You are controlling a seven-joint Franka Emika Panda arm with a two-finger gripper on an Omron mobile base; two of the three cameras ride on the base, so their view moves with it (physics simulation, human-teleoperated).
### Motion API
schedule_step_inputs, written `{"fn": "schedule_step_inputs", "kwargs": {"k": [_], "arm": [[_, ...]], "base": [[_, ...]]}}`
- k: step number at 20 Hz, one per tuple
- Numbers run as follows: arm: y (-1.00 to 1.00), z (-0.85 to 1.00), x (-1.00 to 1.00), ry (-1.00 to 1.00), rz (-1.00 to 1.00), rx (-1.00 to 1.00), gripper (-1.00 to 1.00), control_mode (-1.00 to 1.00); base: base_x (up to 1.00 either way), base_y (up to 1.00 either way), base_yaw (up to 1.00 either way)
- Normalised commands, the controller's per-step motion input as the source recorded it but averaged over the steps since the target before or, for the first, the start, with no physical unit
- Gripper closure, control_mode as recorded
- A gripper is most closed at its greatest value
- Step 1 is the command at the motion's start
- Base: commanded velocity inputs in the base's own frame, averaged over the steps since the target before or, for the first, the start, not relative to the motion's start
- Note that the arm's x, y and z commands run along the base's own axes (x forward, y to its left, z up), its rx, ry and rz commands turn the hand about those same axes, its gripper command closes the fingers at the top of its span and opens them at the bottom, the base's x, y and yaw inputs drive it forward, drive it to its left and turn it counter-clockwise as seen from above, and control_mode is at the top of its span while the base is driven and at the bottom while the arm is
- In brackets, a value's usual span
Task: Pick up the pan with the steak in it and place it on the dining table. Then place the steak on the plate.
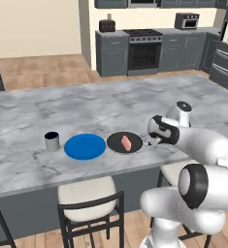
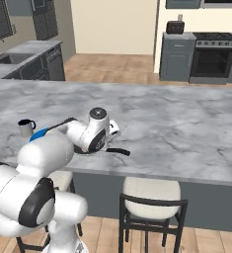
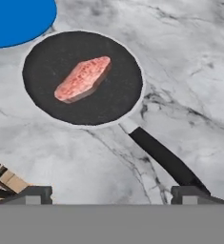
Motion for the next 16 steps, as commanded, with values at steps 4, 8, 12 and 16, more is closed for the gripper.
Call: {"fn": "schedule_step_inputs", "kwargs": {"k": [4,8,12,16], "arm": [[0.42,0.23,0.19,-0.04,-0.34,-0.02,-1.00,-1.00],[0.43,0.00,0.30,0.00,-0.29,0.01,-1.00,-1.00],[0.26,-0.09,0.44,0.07,-0.21,0.07,-1.00,-1.00],[0.15,-0.06,0.47,0.09,-0.11,0.06,-1.00,-1.00]], "base": [[0.00,0.00,0.00],[0.00,0.00,0.00],[0.00,0.00,0.00],[0.00,0.00,0.00]]}}
